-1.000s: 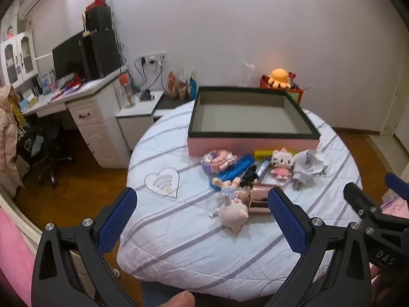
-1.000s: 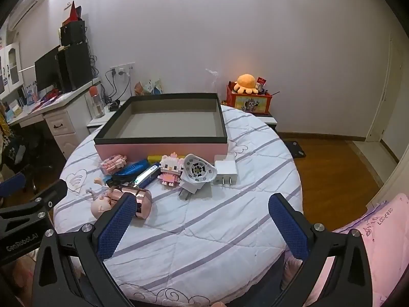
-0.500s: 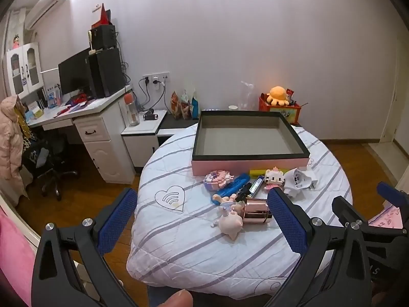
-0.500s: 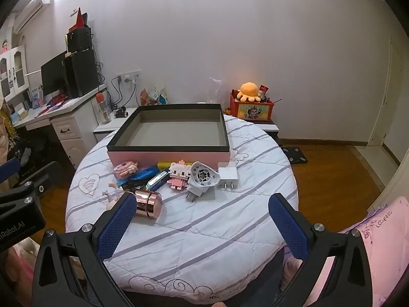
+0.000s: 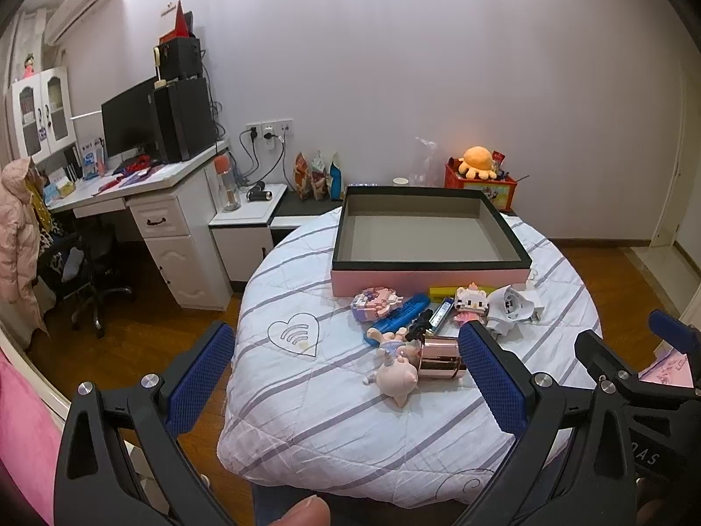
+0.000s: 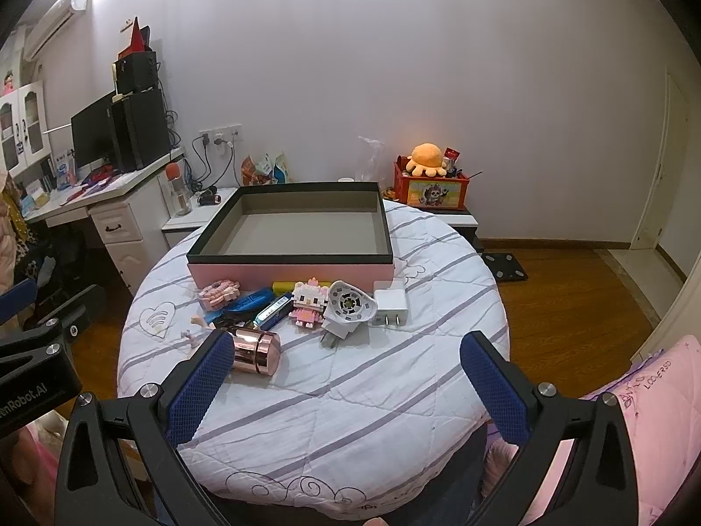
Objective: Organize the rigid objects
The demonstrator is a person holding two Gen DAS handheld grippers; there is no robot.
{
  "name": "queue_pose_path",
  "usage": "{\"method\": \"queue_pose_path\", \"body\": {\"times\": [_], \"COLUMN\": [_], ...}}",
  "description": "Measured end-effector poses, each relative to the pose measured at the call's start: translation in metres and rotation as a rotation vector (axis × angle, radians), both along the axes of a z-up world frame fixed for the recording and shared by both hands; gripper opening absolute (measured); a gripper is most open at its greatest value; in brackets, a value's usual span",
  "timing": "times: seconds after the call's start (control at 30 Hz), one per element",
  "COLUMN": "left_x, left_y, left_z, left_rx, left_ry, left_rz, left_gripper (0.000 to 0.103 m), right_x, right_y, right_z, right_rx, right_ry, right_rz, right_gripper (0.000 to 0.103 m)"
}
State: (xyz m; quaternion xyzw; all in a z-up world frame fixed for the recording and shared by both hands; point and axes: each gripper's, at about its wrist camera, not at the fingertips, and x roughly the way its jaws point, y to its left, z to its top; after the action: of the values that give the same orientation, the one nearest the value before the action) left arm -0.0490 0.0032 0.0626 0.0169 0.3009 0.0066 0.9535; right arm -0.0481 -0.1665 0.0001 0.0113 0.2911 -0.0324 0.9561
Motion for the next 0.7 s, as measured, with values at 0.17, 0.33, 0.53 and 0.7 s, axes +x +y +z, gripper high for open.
{"method": "queue_pose_path", "body": {"times": [0.17, 0.33, 0.53, 0.7], "left_x": [0.003, 0.003, 0.008, 0.008], "left_y": [0.000, 0.000, -0.003, -0.002], "left_z": [-0.004, -0.006, -0.012, -0.014], "left_rx": [-0.004, -0.004, -0.008, -0.008], "left_ry": [0.021, 0.023, 0.034, 0.033], "left_rz": [0.001, 0.003, 0.004, 0.004], "left_gripper": [0.103, 0.103, 0.103, 0.103], "right_x": [0.000, 0.000, 0.000, 0.001], "right_y": [0.000, 0.000, 0.000, 0.001], "right_z": [0.000, -0.001, -0.001, -0.002], "right_rx": [0.000, -0.001, 0.000, -0.001], "right_ry": [0.002, 0.002, 0.002, 0.006], "right_rz": [-0.001, 0.000, 0.000, -0.001], "right_gripper": [0.103, 0.103, 0.103, 0.103]}}
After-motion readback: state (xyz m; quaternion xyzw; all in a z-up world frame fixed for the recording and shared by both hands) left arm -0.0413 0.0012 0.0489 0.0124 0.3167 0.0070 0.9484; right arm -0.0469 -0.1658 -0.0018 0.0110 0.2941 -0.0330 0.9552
